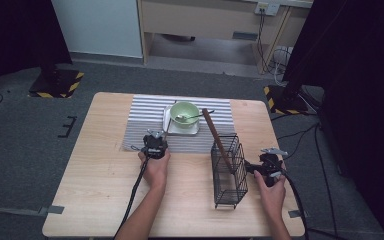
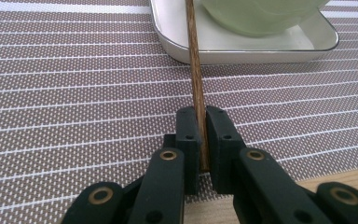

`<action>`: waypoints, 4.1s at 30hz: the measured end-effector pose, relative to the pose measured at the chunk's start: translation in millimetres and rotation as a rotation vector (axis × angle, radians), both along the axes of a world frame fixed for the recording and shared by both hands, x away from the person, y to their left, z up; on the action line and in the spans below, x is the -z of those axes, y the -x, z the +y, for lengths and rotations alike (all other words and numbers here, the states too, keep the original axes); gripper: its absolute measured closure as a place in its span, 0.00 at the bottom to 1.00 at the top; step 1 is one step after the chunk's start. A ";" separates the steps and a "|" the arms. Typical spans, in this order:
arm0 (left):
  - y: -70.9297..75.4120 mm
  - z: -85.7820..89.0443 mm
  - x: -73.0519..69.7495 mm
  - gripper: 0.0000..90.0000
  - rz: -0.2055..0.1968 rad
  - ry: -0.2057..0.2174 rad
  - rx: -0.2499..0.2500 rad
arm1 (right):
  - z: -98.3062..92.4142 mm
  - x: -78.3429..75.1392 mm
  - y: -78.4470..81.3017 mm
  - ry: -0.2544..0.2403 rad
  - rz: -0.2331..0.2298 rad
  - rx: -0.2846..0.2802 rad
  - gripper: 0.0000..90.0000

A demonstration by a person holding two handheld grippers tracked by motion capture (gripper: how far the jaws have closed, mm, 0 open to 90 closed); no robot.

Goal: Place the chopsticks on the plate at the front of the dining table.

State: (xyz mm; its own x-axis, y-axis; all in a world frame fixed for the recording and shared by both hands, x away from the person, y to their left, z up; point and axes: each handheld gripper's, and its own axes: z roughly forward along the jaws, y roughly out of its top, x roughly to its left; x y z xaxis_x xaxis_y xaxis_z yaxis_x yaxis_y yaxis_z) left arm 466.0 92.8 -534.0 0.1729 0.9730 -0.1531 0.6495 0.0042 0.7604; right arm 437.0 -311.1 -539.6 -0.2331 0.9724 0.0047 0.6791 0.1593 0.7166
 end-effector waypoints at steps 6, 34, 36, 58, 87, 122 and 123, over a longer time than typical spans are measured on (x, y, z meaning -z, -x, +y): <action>0.4 -4.2 1.1 0.90 0.003 -0.002 0.008 | 0.0 0.0 0.1 0.000 0.000 0.000 0.05; -3.8 -20.8 1.5 0.86 0.000 0.001 0.043 | 0.0 0.0 0.1 -0.001 0.001 0.000 0.05; -4.7 -20.9 1.1 0.86 0.002 -0.004 0.047 | 0.0 0.0 0.1 0.000 0.001 0.000 0.04; 9.5 -17.5 -8.8 0.51 -0.064 -0.040 0.073 | 0.8 0.1 0.4 0.000 0.009 -0.010 0.02; 50.9 24.3 -46.1 0.17 -0.095 -0.015 0.261 | 12.2 -148.0 11.8 0.019 -0.158 -0.248 0.24; 68.1 39.0 -55.0 0.11 -0.071 0.004 0.305 | 155.0 -208.5 -17.2 -0.018 -0.209 -0.432 0.43; 68.5 39.0 -54.9 0.11 -0.069 0.001 0.306 | 157.3 -205.9 -19.1 -0.009 -0.209 -0.430 0.42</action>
State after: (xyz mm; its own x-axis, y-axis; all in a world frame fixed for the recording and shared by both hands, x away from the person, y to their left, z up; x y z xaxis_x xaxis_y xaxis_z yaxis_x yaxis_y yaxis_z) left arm 397.5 131.8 -479.1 0.4681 0.8738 -0.1321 0.5674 -0.1826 0.8029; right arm 456.0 -153.7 -333.7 -0.6109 0.7879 -0.0771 0.3943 0.3873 0.8334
